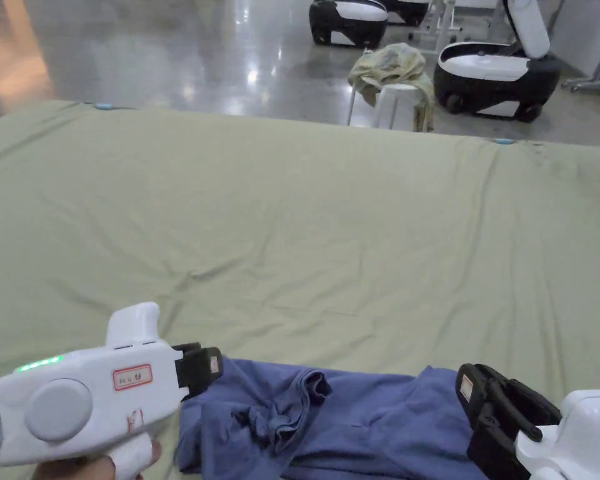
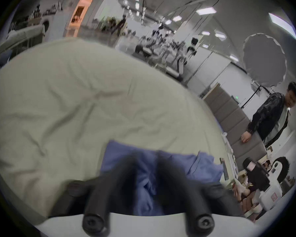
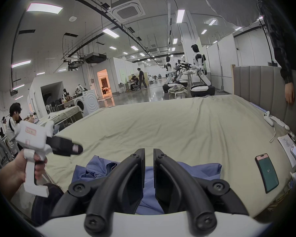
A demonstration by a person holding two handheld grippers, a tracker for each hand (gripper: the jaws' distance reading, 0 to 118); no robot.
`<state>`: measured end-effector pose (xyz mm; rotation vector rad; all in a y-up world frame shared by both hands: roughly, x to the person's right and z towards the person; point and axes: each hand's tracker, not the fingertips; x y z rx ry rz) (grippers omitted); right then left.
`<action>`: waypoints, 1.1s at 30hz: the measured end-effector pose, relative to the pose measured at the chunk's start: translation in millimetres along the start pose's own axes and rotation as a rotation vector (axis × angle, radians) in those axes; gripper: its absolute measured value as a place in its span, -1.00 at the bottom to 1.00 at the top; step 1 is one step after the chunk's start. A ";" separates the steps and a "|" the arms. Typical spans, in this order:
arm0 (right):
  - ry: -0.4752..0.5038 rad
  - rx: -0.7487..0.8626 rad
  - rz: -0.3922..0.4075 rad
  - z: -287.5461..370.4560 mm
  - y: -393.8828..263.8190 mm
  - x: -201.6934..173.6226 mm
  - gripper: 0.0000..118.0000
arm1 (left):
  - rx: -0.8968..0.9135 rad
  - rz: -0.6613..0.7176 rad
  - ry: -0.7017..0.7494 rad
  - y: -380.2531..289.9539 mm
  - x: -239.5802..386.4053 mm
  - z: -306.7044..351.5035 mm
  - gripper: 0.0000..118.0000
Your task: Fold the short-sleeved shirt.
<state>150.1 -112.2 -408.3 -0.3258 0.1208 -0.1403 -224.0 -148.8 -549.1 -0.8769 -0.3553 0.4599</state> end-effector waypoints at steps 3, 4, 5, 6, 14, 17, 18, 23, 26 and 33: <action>-0.006 -0.007 -0.005 -1.0 -0.5 -0.5 -0.79 | -0.122 -0.041 -0.046 -26.1 13.7 -43.1 -0.90; -0.008 -0.007 -0.004 -1.2 -0.9 -0.5 -0.79 | -0.158 -0.039 -0.067 -33.9 21.9 -59.0 -0.90; -0.013 -0.009 -0.001 -1.8 -1.5 -0.2 -0.79 | -0.191 -0.037 -0.076 -45.3 32.3 -79.4 -0.90; -0.017 -0.014 0.001 -2.5 -1.8 0.3 -0.79 | -0.212 -0.032 -0.083 -52.2 41.5 -93.4 -0.90; -0.041 -0.023 0.010 1.1 0.5 1.0 -0.79 | -0.105 -0.050 -0.173 -37.0 59.3 -71.3 -0.90; -0.041 -0.018 0.020 1.0 2.5 -3.8 -0.79 | -0.041 -0.097 -0.144 -14.5 40.0 -19.4 -0.90; -0.035 -0.021 0.018 -2.0 2.0 -6.3 -0.79 | -0.038 -0.094 -0.120 -7.4 33.5 -11.4 -0.90; 0.007 -0.023 0.004 -5.7 1.1 -25.2 -0.79 | 0.005 -0.163 -0.243 13.8 12.7 17.3 -0.25; 0.016 -0.030 0.021 -6.4 -1.5 -33.5 -0.79 | -0.056 -0.144 -0.287 36.5 -22.4 28.8 0.98; 0.008 -0.091 0.014 -24.4 -9.4 -41.1 -0.79 | -0.378 0.275 -0.536 61.8 -140.2 -27.9 0.98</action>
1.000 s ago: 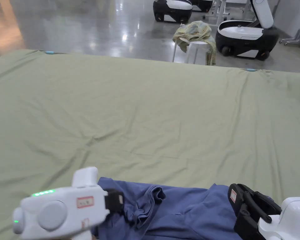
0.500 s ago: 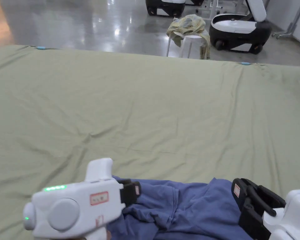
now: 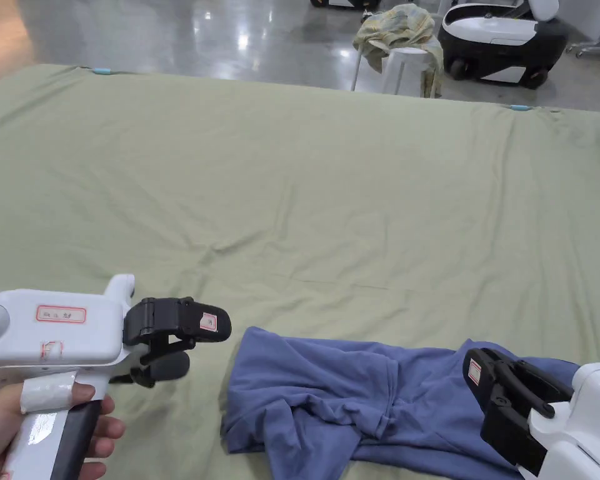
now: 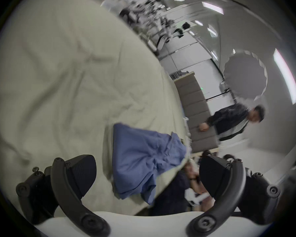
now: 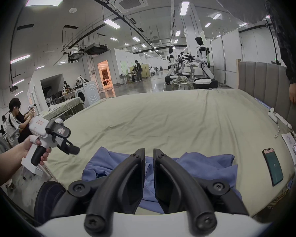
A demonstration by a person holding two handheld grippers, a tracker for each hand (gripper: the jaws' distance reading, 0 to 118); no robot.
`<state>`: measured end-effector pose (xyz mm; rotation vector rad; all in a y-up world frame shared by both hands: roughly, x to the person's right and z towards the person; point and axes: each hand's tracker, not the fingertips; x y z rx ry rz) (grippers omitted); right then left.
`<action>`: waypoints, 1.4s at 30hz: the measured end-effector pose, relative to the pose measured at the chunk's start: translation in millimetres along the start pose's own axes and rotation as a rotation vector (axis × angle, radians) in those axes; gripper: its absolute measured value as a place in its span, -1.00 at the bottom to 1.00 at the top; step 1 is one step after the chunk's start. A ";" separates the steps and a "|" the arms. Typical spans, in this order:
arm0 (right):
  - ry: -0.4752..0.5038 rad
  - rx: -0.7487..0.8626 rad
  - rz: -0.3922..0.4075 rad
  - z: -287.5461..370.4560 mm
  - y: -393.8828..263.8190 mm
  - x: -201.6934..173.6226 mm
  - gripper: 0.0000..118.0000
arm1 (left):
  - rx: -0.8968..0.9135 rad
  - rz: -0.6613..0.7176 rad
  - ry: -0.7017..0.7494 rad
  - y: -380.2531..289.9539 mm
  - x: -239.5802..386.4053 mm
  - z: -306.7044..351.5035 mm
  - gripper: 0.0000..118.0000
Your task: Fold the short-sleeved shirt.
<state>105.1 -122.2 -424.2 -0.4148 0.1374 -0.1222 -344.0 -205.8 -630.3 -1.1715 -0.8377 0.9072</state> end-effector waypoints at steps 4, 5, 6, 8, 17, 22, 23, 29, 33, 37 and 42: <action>-0.016 -0.016 0.010 -6.9 2.8 -6.9 -0.79 | -0.183 0.023 -0.018 11.0 -41.0 -42.4 0.97; -0.026 -0.019 0.013 -9.3 3.9 -7.4 -0.79 | -0.194 -0.005 -0.096 14.6 -40.1 -49.3 0.97; -0.034 -0.022 0.015 -11.9 5.4 -7.2 -0.79 | -0.214 -0.017 -0.175 20.5 -34.2 -55.1 0.98; -0.047 -0.029 0.002 -18.5 8.1 -6.3 -0.79 | -0.289 -0.013 -0.220 23.5 -27.2 -83.3 0.98; -0.054 -0.023 -0.009 -29.7 19.5 -16.5 -0.79 | -0.332 -0.123 0.182 28.0 -22.1 -124.5 -0.84; -0.039 0.005 -0.035 -20.1 19.0 -17.3 -0.79 | -0.161 -0.054 0.133 18.1 -4.4 -76.6 -0.84; -0.033 0.011 -0.042 -16.7 18.3 -16.6 -0.79 | -0.123 -0.044 0.146 19.0 -2.6 -59.5 -0.84; 0.013 0.047 -0.049 3.9 9.0 -11.0 -0.79 | 0.210 0.141 0.339 2.6 13.9 36.9 -0.84; 0.036 0.059 -0.051 13.0 5.3 -1.0 -0.79 | 0.334 0.225 0.403 -26.0 44.7 30.0 -0.84; 0.040 0.074 -0.052 21.5 5.7 14.5 -0.79 | 0.437 0.133 0.453 -48.4 110.6 -22.2 -0.84; 0.034 0.108 -0.079 30.6 6.0 35.0 -0.79 | 0.381 -0.045 0.550 -71.2 167.0 -139.2 -0.84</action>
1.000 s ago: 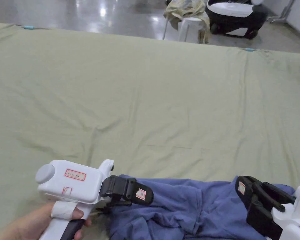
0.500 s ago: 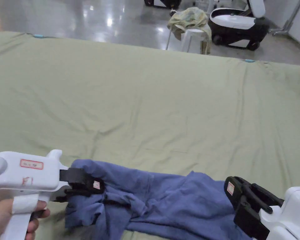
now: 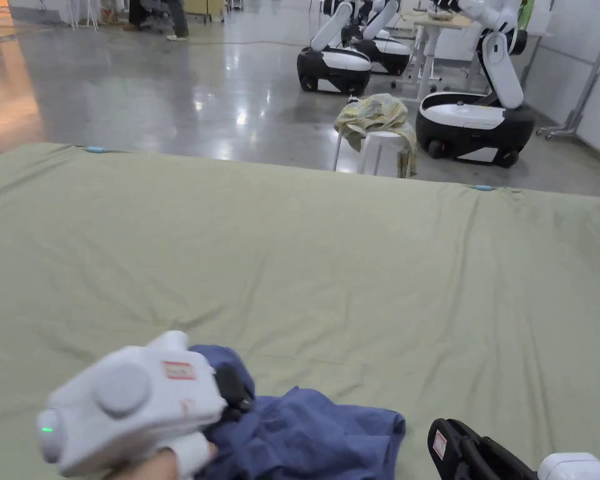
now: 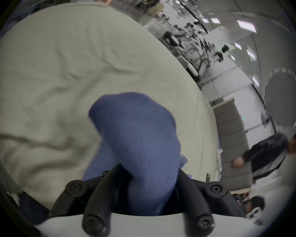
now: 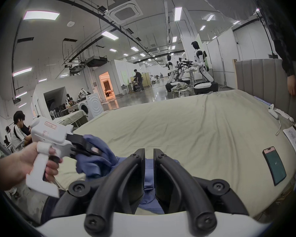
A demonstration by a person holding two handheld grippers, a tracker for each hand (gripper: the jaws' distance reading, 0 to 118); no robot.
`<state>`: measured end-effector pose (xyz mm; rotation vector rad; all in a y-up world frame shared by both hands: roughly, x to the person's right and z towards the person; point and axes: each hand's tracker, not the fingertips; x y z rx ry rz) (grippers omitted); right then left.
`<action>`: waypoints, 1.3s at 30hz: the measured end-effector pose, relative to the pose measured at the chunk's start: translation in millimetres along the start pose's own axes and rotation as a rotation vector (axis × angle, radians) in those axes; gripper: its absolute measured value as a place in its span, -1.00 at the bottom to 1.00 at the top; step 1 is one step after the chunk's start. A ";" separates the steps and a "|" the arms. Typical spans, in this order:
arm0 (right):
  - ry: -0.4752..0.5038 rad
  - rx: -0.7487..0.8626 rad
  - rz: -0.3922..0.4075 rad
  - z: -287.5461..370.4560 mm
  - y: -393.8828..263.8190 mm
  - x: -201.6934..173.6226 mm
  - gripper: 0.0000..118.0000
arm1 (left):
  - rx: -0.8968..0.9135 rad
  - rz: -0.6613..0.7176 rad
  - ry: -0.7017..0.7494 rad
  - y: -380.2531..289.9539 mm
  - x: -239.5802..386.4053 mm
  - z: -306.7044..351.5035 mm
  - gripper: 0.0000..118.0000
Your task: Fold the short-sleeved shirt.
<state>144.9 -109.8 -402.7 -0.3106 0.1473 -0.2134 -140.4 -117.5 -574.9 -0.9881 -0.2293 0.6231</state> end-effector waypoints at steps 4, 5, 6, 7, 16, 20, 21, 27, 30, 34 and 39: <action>-0.009 0.005 -0.015 6.1 -1.9 13.6 -0.79 | -0.056 -0.347 0.137 -46.3 45.2 -76.5 -0.84; -0.013 0.003 -0.015 7.4 -2.7 16.0 -0.79 | -0.029 -0.391 0.186 -53.4 47.9 -87.8 -0.84; -0.015 0.001 -0.015 9.2 -3.8 19.2 -0.79 | -0.021 -0.412 0.236 -60.2 47.3 -97.2 -0.84; -0.018 -0.002 -0.015 10.9 -4.6 22.1 -0.79 | -0.009 -0.393 0.228 -64.1 45.9 -101.2 -0.75; -0.038 -0.012 -0.014 13.6 -6.4 32.0 -0.79 | 0.155 -0.374 -0.140 -24.2 33.2 10.4 0.60; -0.037 -0.023 -0.010 7.1 -6.5 28.5 -0.79 | 0.141 -0.331 -0.054 -16.7 -6.5 29.6 0.28; -0.038 -0.026 -0.006 5.8 -6.7 27.1 -0.79 | 0.130 -0.308 -0.055 -18.4 -16.9 27.1 -0.24; -0.034 -0.056 -0.016 -0.3 -11.2 20.0 -0.79 | 0.021 -0.262 -0.083 -42.4 -9.9 -40.9 -0.79; -0.050 -0.066 -0.002 1.2 -11.5 19.8 -0.79 | -0.083 -0.322 -0.151 -67.1 22.5 -81.1 -0.79; -0.074 -0.092 0.020 0.4 -7.3 22.8 -0.79 | -0.144 -0.412 -0.150 -95.8 43.8 -105.1 -0.79; 0.032 -0.188 0.031 -32.2 -1.0 12.0 -0.79 | -0.098 -0.406 -0.269 -72.0 11.0 -30.6 -0.79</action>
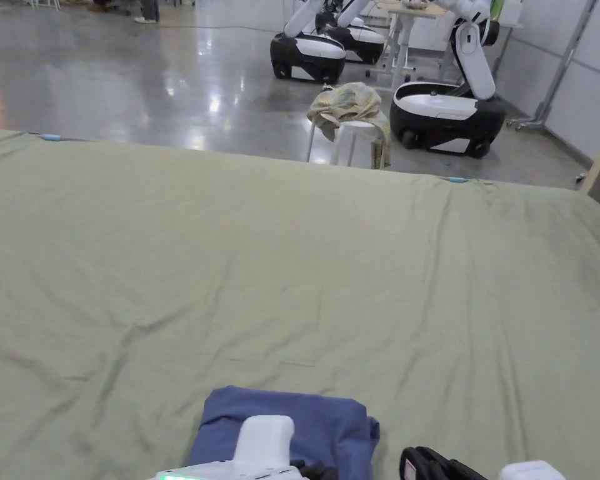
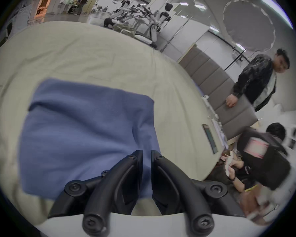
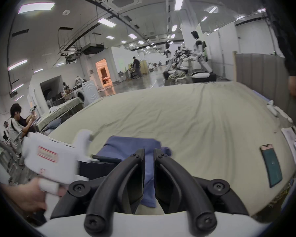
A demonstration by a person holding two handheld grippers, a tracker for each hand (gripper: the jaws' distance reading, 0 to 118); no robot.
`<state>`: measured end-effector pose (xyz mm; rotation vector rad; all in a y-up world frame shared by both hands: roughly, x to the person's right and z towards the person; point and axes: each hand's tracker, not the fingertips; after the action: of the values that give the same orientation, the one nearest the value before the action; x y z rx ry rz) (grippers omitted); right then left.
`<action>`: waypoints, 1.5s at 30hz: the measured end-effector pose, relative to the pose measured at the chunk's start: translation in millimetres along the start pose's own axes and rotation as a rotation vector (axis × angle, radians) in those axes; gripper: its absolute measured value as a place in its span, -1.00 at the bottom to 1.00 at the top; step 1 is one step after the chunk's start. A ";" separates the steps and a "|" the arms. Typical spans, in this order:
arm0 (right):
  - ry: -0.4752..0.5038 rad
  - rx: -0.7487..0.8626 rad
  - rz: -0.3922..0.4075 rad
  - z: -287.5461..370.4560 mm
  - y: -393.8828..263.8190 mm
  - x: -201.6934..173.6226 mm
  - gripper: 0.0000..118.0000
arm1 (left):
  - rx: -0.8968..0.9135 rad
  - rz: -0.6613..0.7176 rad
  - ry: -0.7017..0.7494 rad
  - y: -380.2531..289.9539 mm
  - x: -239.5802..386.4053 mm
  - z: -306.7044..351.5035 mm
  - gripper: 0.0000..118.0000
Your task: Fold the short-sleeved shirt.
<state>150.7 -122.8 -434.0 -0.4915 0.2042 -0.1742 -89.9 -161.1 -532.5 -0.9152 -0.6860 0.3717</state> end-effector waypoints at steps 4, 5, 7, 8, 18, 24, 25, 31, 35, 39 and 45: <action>0.172 -0.070 -0.114 -66.9 -5.5 -10.1 -0.79 | 0.132 0.025 0.031 4.3 -38.8 75.4 -0.46; 0.217 -0.097 -0.170 -86.0 -11.6 -7.6 -0.79 | 0.149 0.052 0.033 5.3 -54.3 88.5 0.15; 0.303 -0.189 -0.305 -117.1 -27.3 6.0 -0.79 | 0.152 0.115 0.068 7.6 -84.2 101.2 0.90; 0.230 -0.217 -0.310 -126.3 -36.6 11.8 -0.79 | 0.157 0.153 0.069 7.8 -100.6 105.8 0.93; 0.136 -0.227 -0.437 -126.8 -59.6 46.0 -0.92 | -0.114 0.506 -0.406 11.7 -182.3 -25.3 0.92; 0.168 -0.206 -0.446 -123.6 -53.0 41.7 -0.91 | -0.156 0.309 -0.142 30.5 -138.7 -36.7 -0.73; 0.162 -0.201 -0.427 -121.7 -50.5 37.3 -0.91 | -0.157 0.386 -0.170 31.9 -144.0 -32.1 -0.73; 0.167 -0.168 -0.373 -107.8 -34.6 12.0 -0.91 | -0.139 0.235 0.031 66.3 -213.7 34.7 -0.73; 0.169 -0.155 -0.346 -105.9 -26.0 -7.9 -0.91 | -0.077 0.252 0.184 103.6 -291.1 121.6 -0.73; 0.188 -0.160 -0.332 -111.7 -25.5 -28.6 -0.91 | -0.059 0.175 0.442 135.1 -360.6 212.9 -0.73; 0.230 -0.186 -0.305 -122.8 -28.8 -60.3 -0.91 | -0.037 0.436 0.516 119.2 -460.4 280.7 -0.73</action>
<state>60.3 -190.0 -516.8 -0.6871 0.3722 -0.5145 -619.2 -186.4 -688.1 -1.1406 -0.0147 0.4832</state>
